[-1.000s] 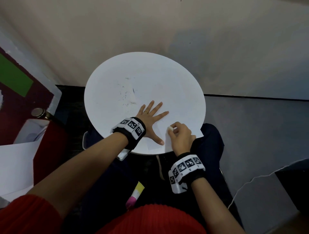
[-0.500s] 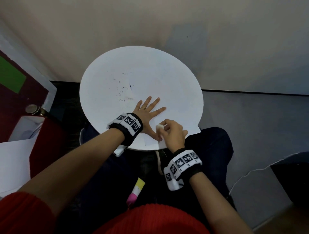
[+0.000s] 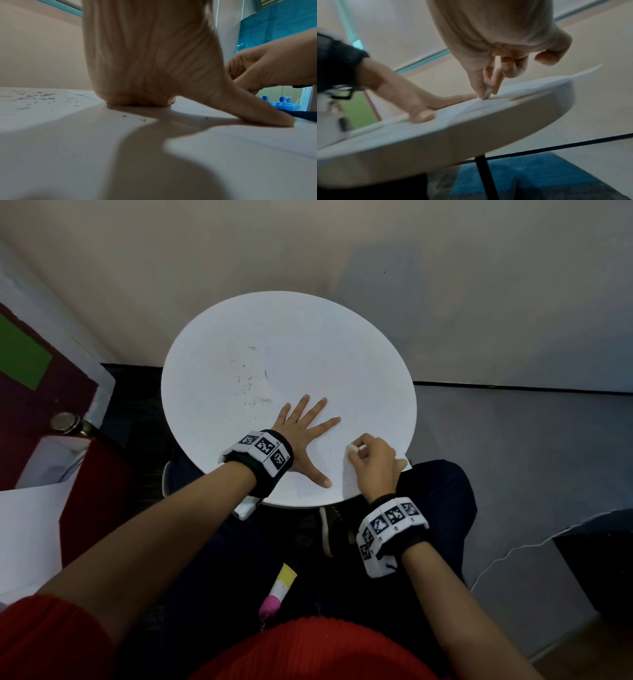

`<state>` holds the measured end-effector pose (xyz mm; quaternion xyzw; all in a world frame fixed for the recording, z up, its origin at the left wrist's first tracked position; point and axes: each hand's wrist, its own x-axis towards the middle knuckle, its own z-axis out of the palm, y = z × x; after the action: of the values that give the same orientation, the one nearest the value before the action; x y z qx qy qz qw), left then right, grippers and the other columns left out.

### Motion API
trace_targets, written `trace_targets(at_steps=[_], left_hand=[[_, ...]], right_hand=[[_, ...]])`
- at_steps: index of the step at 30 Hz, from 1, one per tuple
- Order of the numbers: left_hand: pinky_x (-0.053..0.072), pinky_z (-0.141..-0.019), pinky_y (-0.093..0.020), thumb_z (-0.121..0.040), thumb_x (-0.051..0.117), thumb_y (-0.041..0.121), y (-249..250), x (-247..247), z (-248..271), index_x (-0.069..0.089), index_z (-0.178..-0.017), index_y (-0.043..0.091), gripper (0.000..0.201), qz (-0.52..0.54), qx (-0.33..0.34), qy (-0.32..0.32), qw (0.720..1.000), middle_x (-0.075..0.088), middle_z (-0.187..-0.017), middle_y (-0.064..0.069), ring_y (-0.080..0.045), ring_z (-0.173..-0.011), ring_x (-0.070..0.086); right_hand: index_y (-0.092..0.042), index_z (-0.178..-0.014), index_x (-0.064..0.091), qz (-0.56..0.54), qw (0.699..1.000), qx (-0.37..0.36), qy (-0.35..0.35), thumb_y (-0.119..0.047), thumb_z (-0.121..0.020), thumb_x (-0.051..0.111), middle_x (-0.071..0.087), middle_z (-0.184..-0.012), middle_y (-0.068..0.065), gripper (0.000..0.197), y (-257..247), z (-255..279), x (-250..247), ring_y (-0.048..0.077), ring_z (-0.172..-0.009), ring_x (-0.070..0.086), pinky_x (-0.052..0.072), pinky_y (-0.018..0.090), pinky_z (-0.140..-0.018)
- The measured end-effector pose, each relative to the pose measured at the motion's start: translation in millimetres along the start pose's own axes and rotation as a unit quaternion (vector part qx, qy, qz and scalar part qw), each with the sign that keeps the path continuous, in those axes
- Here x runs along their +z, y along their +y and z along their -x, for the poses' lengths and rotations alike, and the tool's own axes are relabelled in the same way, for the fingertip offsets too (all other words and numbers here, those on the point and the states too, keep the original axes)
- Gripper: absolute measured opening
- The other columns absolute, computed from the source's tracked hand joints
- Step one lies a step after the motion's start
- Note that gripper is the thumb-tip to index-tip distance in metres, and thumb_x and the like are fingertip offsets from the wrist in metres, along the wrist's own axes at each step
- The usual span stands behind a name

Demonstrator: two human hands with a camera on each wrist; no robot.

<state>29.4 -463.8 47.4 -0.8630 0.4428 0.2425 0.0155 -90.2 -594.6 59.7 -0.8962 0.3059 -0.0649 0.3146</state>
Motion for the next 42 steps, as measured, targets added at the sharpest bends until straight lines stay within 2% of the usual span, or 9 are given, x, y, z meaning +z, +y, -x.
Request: trace_targets(at_steps=[4, 8, 13, 18, 24, 29, 34, 38, 42], left_hand=[[-0.018, -0.113, -0.053, -0.051, 0.061, 0.088, 1, 0, 0, -0.017, -0.148, 0.043, 0.132, -0.006, -0.001, 0.005, 1.0, -0.036, -0.153, 0.004, -0.026, -0.139, -0.036], [-0.02, -0.111, -0.054, -0.054, 0.062, 0.086, 3, -3, 2, -0.018, -0.148, 0.043, 0.13, 0.0, 0.005, -0.011, 1.0, -0.038, -0.152, 0.004, -0.027, -0.137, -0.038], [-0.015, -0.112, -0.054, -0.069, 0.071, 0.065, 14, -13, -4, -0.01, -0.152, 0.037, 0.119, 0.0, 0.082, -0.05, 0.995, -0.03, -0.155, 0.006, -0.026, -0.141, -0.03], [-0.016, -0.112, -0.054, -0.075, 0.059, 0.072, 21, -4, -6, -0.009, -0.151, 0.04, 0.107, 0.008, 0.059, -0.016, 0.998, -0.03, -0.155, 0.009, -0.025, -0.142, -0.03], [-0.018, -0.112, -0.053, -0.069, 0.061, 0.076, 19, -1, -7, -0.011, -0.151, 0.04, 0.115, 0.015, 0.065, -0.011, 0.998, -0.031, -0.154, 0.011, -0.023, -0.141, -0.032], [-0.021, -0.11, -0.049, -0.066, 0.061, 0.078, 16, 1, -9, -0.016, -0.151, 0.031, 0.124, 0.013, 0.057, -0.002, 0.998, -0.031, -0.154, 0.013, -0.02, -0.141, -0.032], [-0.023, -0.108, -0.046, -0.066, 0.061, 0.079, 17, 3, -9, -0.016, -0.151, 0.032, 0.125, 0.033, 0.062, 0.004, 0.998, -0.031, -0.154, 0.015, -0.019, -0.141, -0.033], [-0.022, -0.11, -0.048, -0.066, 0.062, 0.078, 18, 3, -8, -0.016, -0.151, 0.031, 0.124, 0.024, 0.056, 0.003, 0.998, -0.031, -0.154, 0.014, -0.019, -0.141, -0.032], [-0.023, -0.109, -0.049, -0.065, 0.061, 0.079, 20, 4, -9, -0.017, -0.151, 0.032, 0.126, 0.017, 0.054, 0.001, 0.998, -0.033, -0.153, 0.012, -0.021, -0.14, -0.034]], right_hand=[[-0.024, -0.077, 0.059, -0.018, 0.996, -0.045, -0.073, -0.029, -0.084, 0.059, 0.061, -0.083, -0.006, 0.009, -5, 27, 11, 0.011, -0.079, 0.054, 0.016, 0.032, -0.07], [-0.021, -0.08, 0.063, -0.014, 1.0, -0.004, -0.013, -0.026, -0.085, 0.059, 0.062, -0.078, -0.003, 0.008, 12, 7, -11, 0.013, -0.077, 0.054, 0.023, 0.034, -0.079], [-0.019, -0.082, 0.063, 0.0, 1.0, 0.002, -0.016, -0.026, -0.085, 0.059, 0.063, -0.08, -0.001, 0.009, 14, 2, -6, 0.015, -0.079, 0.057, 0.021, 0.033, -0.078], [-0.023, -0.079, 0.062, -0.004, 0.998, -0.037, -0.053, -0.027, -0.084, 0.061, 0.061, -0.084, -0.005, 0.006, 13, 19, -3, 0.009, -0.08, 0.055, 0.021, 0.033, -0.073], [-0.022, -0.082, 0.065, 0.035, 0.995, -0.066, -0.065, -0.027, -0.085, 0.061, 0.058, -0.085, -0.002, 0.006, 8, -10, -17, 0.012, -0.081, 0.051, 0.019, 0.033, -0.073], [-0.024, -0.09, 0.067, 0.11, 0.969, -0.157, -0.158, -0.027, -0.085, 0.064, 0.055, -0.083, -0.008, 0.007, 18, 4, -30, 0.011, -0.083, 0.054, 0.021, 0.034, -0.073], [-0.024, -0.081, 0.068, 0.069, 0.974, -0.17, -0.13, -0.024, -0.082, 0.063, 0.058, -0.082, -0.004, 0.005, -6, -17, -19, 0.012, -0.079, 0.055, 0.011, 0.035, -0.062], [-0.025, -0.087, 0.067, 0.112, 0.96, -0.191, -0.17, -0.027, -0.084, 0.064, 0.055, -0.082, -0.008, 0.004, 12, -6, -27, 0.011, -0.081, 0.056, 0.019, 0.033, -0.07], [-0.024, -0.08, 0.067, 0.093, 0.961, -0.186, -0.182, -0.027, -0.081, 0.065, 0.057, -0.08, -0.004, 0.004, 6, -16, -28, 0.013, -0.078, 0.055, 0.02, 0.034, -0.07]])
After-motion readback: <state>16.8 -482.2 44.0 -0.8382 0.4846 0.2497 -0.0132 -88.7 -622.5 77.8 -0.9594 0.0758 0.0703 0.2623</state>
